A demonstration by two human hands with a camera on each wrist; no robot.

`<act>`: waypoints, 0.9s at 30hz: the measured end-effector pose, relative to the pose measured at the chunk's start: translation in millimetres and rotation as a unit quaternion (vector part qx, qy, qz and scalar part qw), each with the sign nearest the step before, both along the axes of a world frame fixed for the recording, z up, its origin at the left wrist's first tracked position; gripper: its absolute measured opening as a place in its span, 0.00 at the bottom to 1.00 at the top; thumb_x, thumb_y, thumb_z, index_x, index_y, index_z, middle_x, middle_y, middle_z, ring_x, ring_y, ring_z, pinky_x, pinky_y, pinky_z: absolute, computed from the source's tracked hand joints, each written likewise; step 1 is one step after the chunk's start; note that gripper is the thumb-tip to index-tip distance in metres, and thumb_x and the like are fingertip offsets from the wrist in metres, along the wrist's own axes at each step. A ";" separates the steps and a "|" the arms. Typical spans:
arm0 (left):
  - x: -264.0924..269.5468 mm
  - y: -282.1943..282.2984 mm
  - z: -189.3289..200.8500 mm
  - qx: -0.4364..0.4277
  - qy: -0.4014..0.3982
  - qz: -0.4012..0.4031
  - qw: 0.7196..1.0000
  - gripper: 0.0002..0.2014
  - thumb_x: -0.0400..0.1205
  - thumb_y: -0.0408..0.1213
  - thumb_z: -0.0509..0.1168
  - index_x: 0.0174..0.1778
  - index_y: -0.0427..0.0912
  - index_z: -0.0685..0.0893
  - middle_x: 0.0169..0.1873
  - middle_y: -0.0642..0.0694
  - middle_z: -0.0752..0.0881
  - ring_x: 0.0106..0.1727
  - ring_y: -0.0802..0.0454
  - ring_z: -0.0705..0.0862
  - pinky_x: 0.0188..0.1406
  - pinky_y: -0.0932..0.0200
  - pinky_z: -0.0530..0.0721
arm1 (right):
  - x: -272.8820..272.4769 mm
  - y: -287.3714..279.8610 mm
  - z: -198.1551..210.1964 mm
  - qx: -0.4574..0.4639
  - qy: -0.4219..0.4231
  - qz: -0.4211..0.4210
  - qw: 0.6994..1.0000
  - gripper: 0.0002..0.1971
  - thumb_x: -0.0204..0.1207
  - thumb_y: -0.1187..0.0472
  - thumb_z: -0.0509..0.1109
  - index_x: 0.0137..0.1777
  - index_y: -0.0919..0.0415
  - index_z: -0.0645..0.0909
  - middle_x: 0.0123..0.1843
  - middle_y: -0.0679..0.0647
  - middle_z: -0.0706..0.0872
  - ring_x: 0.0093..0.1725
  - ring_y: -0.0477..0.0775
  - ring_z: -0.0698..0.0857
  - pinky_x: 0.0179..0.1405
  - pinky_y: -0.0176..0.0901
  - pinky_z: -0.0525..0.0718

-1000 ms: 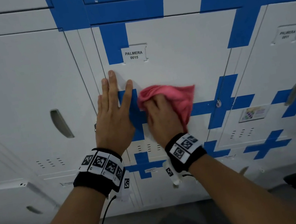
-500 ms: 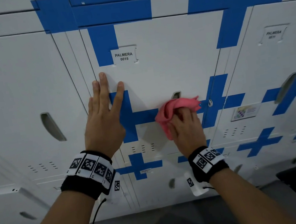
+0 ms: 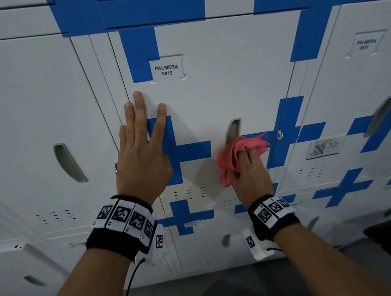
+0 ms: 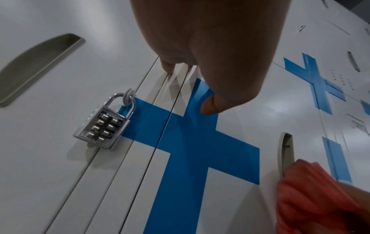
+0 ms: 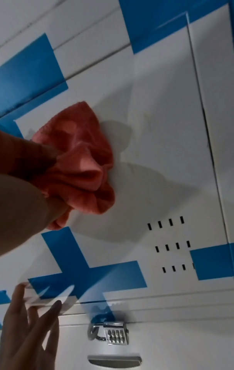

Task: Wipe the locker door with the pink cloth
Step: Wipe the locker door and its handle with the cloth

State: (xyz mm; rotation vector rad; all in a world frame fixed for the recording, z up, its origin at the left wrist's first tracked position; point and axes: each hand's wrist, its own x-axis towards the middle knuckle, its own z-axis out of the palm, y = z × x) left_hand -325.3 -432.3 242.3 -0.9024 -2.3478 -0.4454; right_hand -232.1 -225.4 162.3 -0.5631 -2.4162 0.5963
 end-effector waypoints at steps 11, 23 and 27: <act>1.5 1.0 0.4 0.003 -0.010 -0.003 1.000 0.44 0.80 0.32 0.65 0.91 0.45 0.50 0.90 0.35 0.40 0.90 0.33 0.41 0.86 0.29 0.59 | 18.1 19.4 49.1 -0.015 0.084 -0.056 0.995 0.29 0.79 0.61 0.66 0.80 0.60 0.63 0.75 0.62 0.71 0.58 0.59 0.82 0.49 0.45 0.81; 3.3 11.1 -5.2 0.004 0.006 0.022 1.000 0.45 0.78 0.33 0.65 0.91 0.40 0.51 0.89 0.30 0.42 0.89 0.28 0.42 0.85 0.27 0.55 | -5.5 -16.1 -24.3 -0.077 0.023 -0.011 0.997 0.23 0.80 0.63 0.68 0.74 0.66 0.70 0.72 0.64 0.73 0.58 0.61 0.83 0.52 0.39 0.79; 2.4 14.6 -7.9 -0.008 0.013 0.031 0.999 0.47 0.77 0.33 0.66 0.91 0.40 0.50 0.89 0.29 0.42 0.89 0.28 0.41 0.86 0.27 0.55 | -35.0 -62.8 -47.2 0.041 -0.051 0.095 0.993 0.19 0.79 0.63 0.69 0.70 0.64 0.76 0.69 0.64 0.77 0.61 0.61 0.81 0.57 0.51 0.87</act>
